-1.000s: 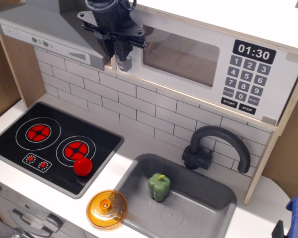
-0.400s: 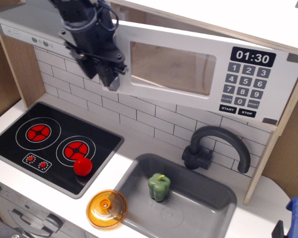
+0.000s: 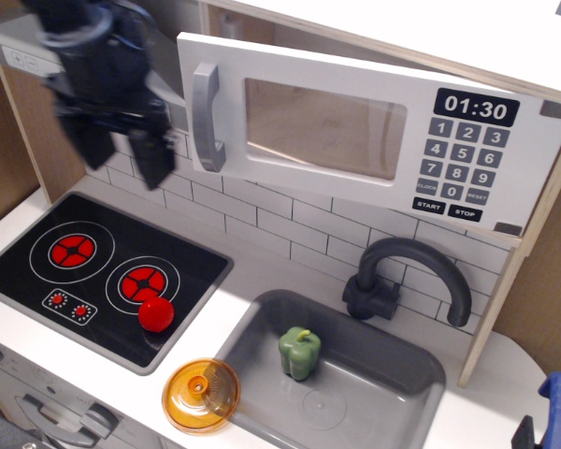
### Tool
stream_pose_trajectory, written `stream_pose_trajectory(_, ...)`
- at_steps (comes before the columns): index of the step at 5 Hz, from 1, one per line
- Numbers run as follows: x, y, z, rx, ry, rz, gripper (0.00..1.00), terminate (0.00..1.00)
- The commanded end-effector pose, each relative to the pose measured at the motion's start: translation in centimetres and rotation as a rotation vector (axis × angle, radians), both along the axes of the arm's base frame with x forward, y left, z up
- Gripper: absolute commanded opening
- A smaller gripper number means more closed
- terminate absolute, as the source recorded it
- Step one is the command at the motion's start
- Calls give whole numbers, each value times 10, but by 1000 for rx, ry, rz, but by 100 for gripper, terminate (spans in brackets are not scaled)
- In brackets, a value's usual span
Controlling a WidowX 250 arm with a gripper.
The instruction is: Open microwave
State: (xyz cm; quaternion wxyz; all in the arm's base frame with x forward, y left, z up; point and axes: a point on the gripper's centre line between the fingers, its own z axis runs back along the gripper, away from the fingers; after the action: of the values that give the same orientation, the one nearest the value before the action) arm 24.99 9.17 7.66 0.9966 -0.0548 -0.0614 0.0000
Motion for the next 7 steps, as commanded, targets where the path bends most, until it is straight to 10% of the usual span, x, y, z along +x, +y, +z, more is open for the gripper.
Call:
stream_pose_trajectory(1,54,66,13,165,-72,377,100,0)
stream_pose_trajectory(5,104,22,10,156,-102,332,100,0)
stream_pose_trajectory(7,50,-37,10,113,-111,69,100,0)
